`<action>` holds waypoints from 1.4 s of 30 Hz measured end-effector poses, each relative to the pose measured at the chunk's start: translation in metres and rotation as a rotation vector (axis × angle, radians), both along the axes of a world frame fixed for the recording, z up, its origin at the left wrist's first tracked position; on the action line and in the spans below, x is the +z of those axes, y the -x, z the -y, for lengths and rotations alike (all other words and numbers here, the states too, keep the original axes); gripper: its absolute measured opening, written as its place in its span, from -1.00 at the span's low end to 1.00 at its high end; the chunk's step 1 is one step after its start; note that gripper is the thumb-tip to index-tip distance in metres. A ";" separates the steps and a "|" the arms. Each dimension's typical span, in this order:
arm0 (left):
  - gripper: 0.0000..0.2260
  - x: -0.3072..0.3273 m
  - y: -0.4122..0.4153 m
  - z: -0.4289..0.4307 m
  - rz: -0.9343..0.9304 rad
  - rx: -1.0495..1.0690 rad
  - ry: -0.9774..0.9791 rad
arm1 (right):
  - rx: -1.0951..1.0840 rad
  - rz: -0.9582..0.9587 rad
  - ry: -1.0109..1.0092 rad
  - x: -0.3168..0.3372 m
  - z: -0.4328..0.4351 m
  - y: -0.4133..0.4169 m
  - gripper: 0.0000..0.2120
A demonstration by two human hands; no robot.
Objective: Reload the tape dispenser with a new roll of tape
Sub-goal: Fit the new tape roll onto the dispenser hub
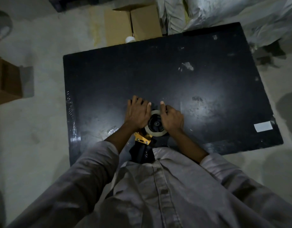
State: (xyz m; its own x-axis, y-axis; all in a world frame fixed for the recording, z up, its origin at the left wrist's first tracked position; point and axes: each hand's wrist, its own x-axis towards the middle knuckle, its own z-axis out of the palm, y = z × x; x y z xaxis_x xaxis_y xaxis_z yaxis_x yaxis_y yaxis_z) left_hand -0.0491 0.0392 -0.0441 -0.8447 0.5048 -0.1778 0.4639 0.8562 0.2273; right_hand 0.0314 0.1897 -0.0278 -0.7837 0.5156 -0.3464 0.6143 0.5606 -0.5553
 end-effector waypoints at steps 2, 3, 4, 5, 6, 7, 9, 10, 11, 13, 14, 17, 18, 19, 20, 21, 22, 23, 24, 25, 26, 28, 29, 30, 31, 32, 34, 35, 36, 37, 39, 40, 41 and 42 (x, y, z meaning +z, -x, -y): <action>-0.45 -0.001 0.000 0.001 -0.005 -0.014 0.000 | -0.023 -0.005 0.006 0.003 0.004 -0.001 -0.32; -0.45 -0.002 0.000 0.002 -0.008 -0.017 0.006 | -0.040 0.007 0.028 0.005 0.007 -0.002 -0.31; -0.45 -0.002 0.000 0.002 -0.014 -0.019 0.012 | -0.052 0.020 0.056 0.006 0.011 -0.003 -0.30; -0.45 -0.003 0.001 0.003 -0.021 -0.022 0.017 | -0.057 0.030 0.077 0.005 0.015 -0.005 -0.30; -0.46 -0.003 0.000 0.003 -0.026 -0.025 0.017 | -0.058 0.022 0.082 0.004 0.017 -0.007 -0.32; -0.47 -0.003 0.000 0.002 -0.030 -0.028 0.014 | -0.058 -0.009 0.069 0.000 0.019 -0.009 -0.34; -0.49 -0.003 -0.001 0.002 -0.041 -0.028 0.004 | -0.052 -0.116 0.019 -0.007 0.020 -0.010 -0.39; -0.50 -0.003 -0.001 0.002 -0.046 -0.026 0.000 | -0.057 -0.163 0.006 -0.009 0.021 -0.011 -0.41; -0.51 -0.003 0.000 0.001 -0.050 -0.023 -0.001 | -0.065 -0.194 0.004 -0.010 0.021 -0.010 -0.44; -0.52 -0.002 0.000 0.002 -0.059 -0.019 0.003 | -0.076 -0.214 0.018 -0.011 0.022 -0.012 -0.48; -0.52 -0.003 0.000 0.002 -0.062 -0.018 0.006 | -0.078 -0.212 0.024 -0.010 0.021 -0.012 -0.49; -0.52 -0.004 -0.001 0.000 -0.061 -0.004 0.026 | -0.091 -0.197 0.030 -0.011 0.018 -0.013 -0.52; -0.52 -0.004 0.000 0.000 -0.060 -0.003 0.031 | -0.098 -0.198 0.037 -0.012 0.017 -0.013 -0.52; -0.52 -0.004 0.000 0.000 -0.057 -0.006 0.034 | -0.105 -0.201 0.041 -0.013 0.017 -0.013 -0.52; -0.51 -0.004 0.000 0.000 -0.055 -0.009 0.035 | -0.106 -0.206 0.043 -0.014 0.017 -0.013 -0.53; -0.50 -0.004 -0.001 0.000 -0.051 -0.013 0.035 | -0.105 -0.209 0.039 -0.014 0.018 -0.014 -0.53; -0.50 -0.003 -0.001 0.000 -0.050 -0.019 0.035 | -0.105 -0.211 0.033 -0.014 0.019 -0.016 -0.53; -0.50 -0.003 -0.002 0.001 -0.051 -0.024 0.037 | -0.106 -0.210 0.027 -0.014 0.020 -0.016 -0.53; -0.51 -0.002 -0.002 0.001 -0.055 -0.025 0.040 | -0.107 -0.203 0.024 -0.012 0.020 -0.016 -0.54; -0.51 -0.001 -0.003 0.001 -0.055 -0.024 0.042 | -0.103 -0.195 0.021 -0.011 0.019 -0.016 -0.54; -0.51 -0.001 -0.003 0.001 -0.056 -0.023 0.042 | -0.099 -0.191 0.018 -0.011 0.019 -0.016 -0.55; -0.51 0.000 -0.004 0.001 -0.064 -0.027 0.045 | -0.103 -0.206 0.002 -0.010 0.019 -0.016 -0.55; -0.52 0.000 -0.004 0.001 -0.071 -0.031 0.049 | -0.104 -0.227 -0.008 -0.011 0.019 -0.017 -0.55; -0.52 0.001 -0.004 0.001 -0.078 -0.036 0.054 | -0.105 -0.251 -0.014 -0.012 0.020 -0.017 -0.56; -0.53 0.001 -0.004 0.001 -0.085 -0.040 0.061 | -0.105 -0.272 -0.023 -0.014 0.022 -0.018 -0.56; -0.53 0.001 -0.004 0.001 -0.091 -0.043 0.070 | -0.104 -0.286 -0.038 -0.016 0.023 -0.018 -0.56; -0.53 0.001 -0.005 0.001 -0.094 -0.043 0.075 | -0.087 -0.295 -0.100 -0.022 0.022 -0.018 -0.55; -0.53 0.002 -0.006 0.001 -0.093 -0.045 0.071 | -0.079 -0.283 -0.130 -0.025 0.021 -0.017 -0.55; -0.53 0.001 -0.006 0.001 -0.094 -0.045 0.067 | -0.072 -0.264 -0.149 -0.028 0.020 -0.016 -0.54; -0.54 0.002 -0.006 0.000 -0.095 -0.044 0.066 | -0.064 -0.243 -0.164 -0.029 0.019 -0.015 -0.53; -0.53 0.004 -0.006 -0.001 -0.089 -0.040 0.065 | -0.055 -0.221 -0.187 -0.031 0.019 -0.015 -0.52; -0.53 0.004 -0.007 -0.001 -0.089 -0.038 0.066 | -0.055 -0.223 -0.195 -0.032 0.019 -0.016 -0.51; -0.54 0.005 -0.008 -0.001 -0.093 -0.034 0.065 | -0.055 -0.226 -0.202 -0.032 0.019 -0.016 -0.51; -0.54 0.005 -0.008 -0.001 -0.100 -0.029 0.061 | -0.054 -0.228 -0.208 -0.032 0.020 -0.017 -0.51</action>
State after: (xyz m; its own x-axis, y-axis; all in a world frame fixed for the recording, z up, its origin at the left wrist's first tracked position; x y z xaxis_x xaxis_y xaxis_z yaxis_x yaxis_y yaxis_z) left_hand -0.0406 0.0402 -0.0393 -0.8452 0.5198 -0.1244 0.5060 0.8532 0.1266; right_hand 0.0485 0.1698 -0.0601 -0.7987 0.5998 -0.0477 0.5191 0.6467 -0.5588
